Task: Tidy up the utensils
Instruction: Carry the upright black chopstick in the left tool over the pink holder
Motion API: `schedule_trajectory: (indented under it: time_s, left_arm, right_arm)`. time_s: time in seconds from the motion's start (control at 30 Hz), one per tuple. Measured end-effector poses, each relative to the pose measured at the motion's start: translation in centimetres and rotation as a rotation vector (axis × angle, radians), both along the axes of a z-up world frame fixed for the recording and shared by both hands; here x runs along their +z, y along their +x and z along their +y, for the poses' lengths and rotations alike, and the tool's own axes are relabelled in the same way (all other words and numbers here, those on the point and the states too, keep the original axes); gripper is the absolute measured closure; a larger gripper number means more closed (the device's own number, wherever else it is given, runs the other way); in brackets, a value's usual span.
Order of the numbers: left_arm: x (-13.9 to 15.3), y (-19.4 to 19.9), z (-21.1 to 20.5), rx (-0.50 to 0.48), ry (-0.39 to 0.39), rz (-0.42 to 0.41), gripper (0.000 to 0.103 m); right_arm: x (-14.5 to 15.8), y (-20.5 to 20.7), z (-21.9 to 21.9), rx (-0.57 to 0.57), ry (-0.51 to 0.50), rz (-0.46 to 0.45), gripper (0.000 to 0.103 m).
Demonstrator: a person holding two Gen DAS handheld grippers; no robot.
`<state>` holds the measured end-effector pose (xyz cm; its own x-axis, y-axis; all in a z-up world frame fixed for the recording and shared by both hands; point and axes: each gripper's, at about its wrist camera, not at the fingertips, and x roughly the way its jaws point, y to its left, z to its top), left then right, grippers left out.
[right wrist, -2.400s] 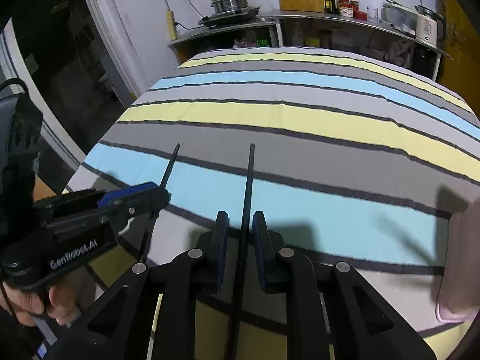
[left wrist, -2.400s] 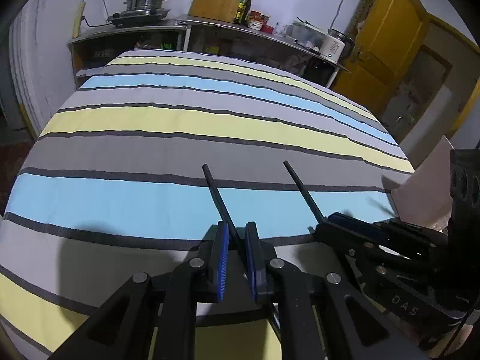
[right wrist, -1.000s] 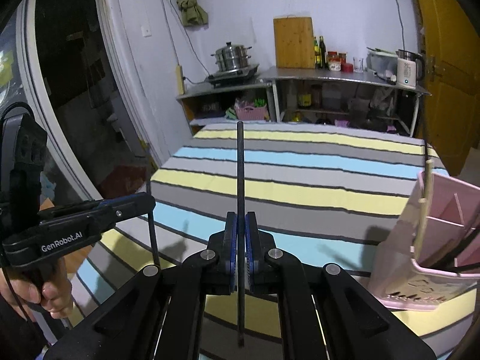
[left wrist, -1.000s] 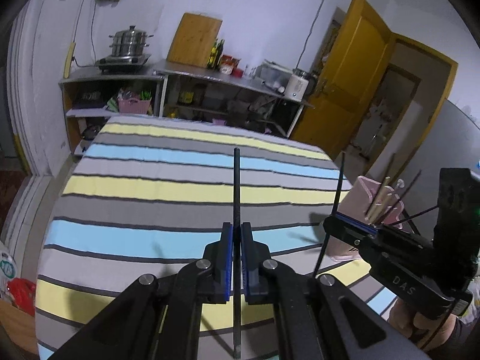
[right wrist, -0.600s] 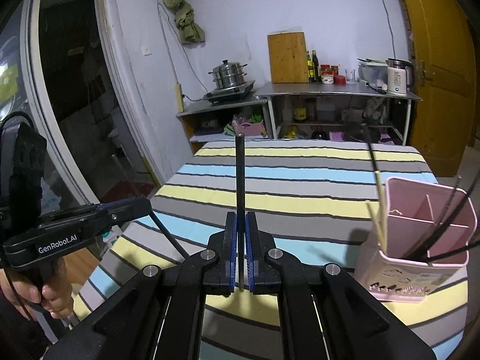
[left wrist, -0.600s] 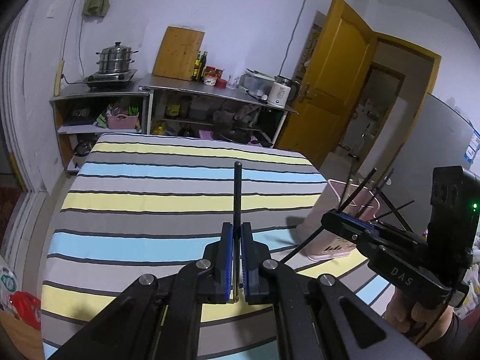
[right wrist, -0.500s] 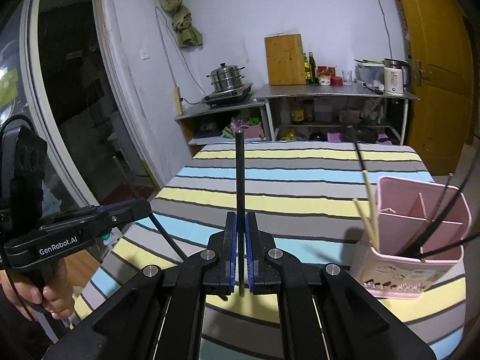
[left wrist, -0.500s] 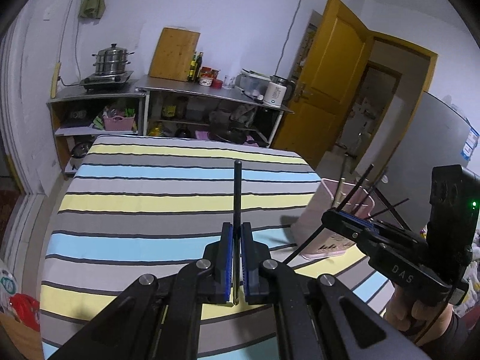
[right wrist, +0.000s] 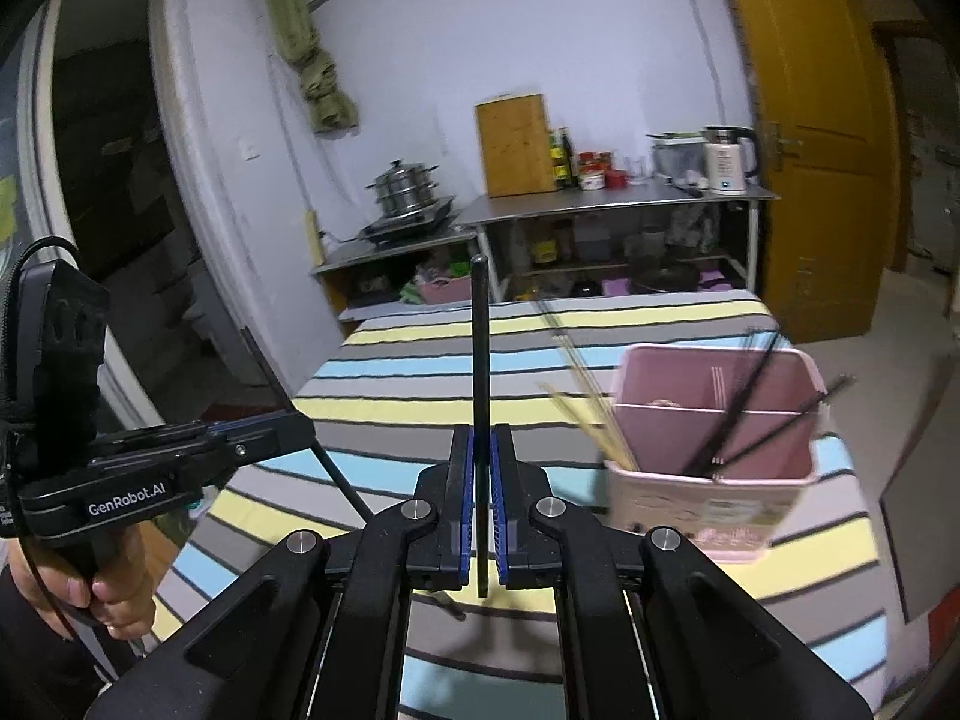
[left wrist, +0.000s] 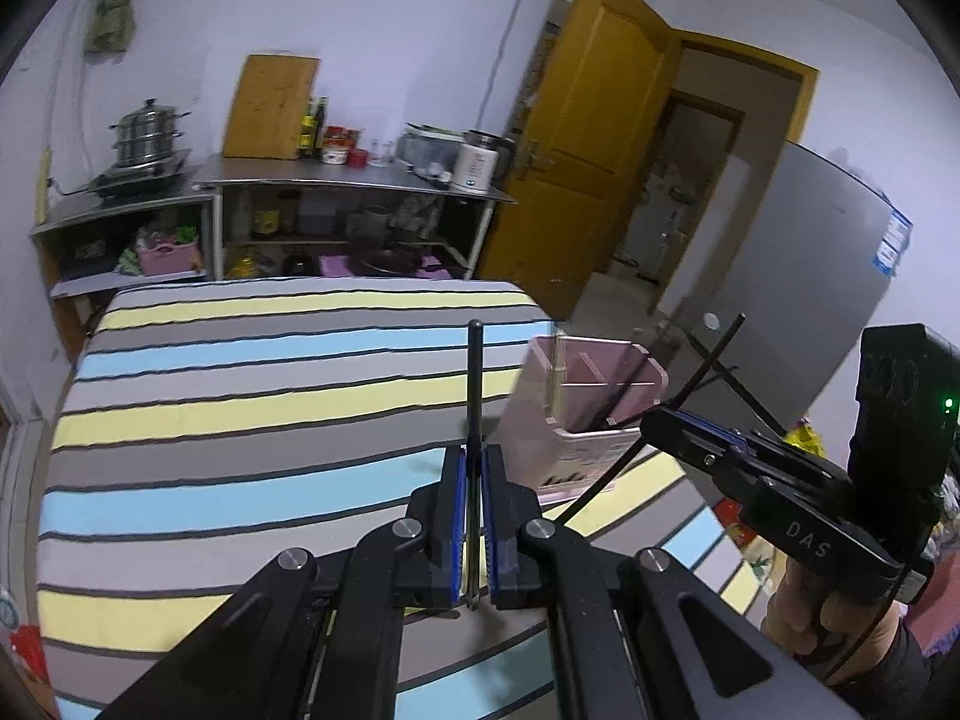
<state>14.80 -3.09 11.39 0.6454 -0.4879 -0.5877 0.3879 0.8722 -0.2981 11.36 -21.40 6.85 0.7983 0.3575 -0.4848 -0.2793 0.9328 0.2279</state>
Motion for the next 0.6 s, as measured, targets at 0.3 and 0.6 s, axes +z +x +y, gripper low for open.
schedule_trajectory:
  time_s: [0.3,0.6]
  left_arm:
    - [3.7,1.5,-5.1,-0.087,-0.022,-0.059,0.098]
    - [8.3,3.8,-8.3,-0.115,-0.043,-0.145,0.098]
  right_arm:
    - [3.1,-0.5,-5.0,-0.111,0.033,-0.06,0.098]
    - [7.2,-0.1,-7.0,-0.169,0.029,-0.169,0.098]
